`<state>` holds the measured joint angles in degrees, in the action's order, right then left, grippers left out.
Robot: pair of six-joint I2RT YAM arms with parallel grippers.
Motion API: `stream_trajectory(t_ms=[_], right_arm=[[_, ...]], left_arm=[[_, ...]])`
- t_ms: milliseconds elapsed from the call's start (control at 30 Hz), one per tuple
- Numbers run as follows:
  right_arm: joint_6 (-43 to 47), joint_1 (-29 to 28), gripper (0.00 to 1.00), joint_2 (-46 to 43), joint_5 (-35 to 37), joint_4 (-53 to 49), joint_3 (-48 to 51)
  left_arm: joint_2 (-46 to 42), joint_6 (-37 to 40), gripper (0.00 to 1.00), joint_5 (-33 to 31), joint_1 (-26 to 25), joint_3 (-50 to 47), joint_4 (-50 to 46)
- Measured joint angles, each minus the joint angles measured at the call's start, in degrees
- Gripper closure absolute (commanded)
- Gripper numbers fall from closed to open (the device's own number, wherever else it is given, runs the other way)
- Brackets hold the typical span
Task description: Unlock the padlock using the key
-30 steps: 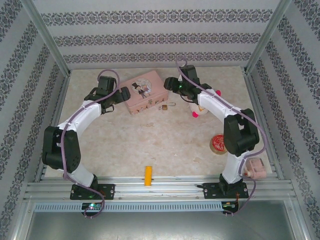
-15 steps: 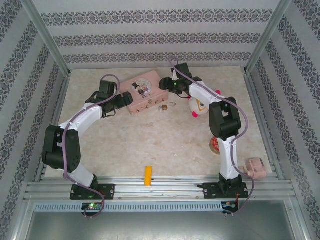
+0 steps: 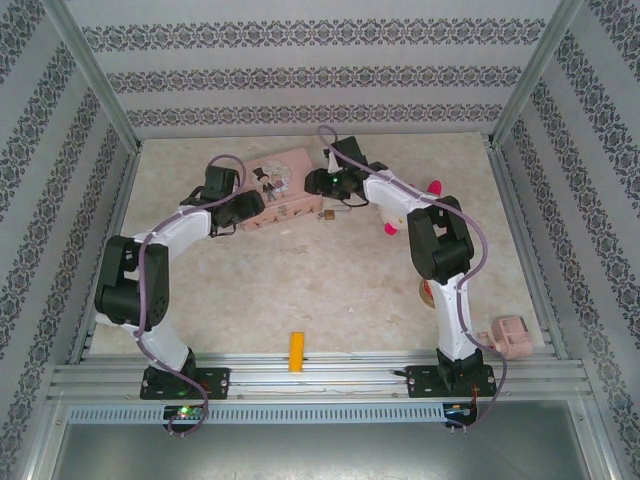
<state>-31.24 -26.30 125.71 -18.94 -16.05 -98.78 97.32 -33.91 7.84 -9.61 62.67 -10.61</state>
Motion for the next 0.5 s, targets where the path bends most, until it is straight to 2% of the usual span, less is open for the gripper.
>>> stream_trajectory(t_ms=[167, 367, 500], right_arm=[[-2.9, -3.5, 0.48, -4.1, 0.7, 2.7, 6.6], [-5.4, -5.4, 0.46, -7.3, 2.5, 4.8, 11.5], [-6.4, -6.2, 0.39, -8.5, 3.1, 4.8, 12.8]], left_arm=[[-2.4, -0.1, 0.32, -4.1, 1.1, -2.8, 0.0], [-5.4, -0.2, 0.32, -5.1, 1.1, -5.8, 0.0], [-7.1, -0.5, 0.25, -5.1, 1.1, -7.4, 0.0]])
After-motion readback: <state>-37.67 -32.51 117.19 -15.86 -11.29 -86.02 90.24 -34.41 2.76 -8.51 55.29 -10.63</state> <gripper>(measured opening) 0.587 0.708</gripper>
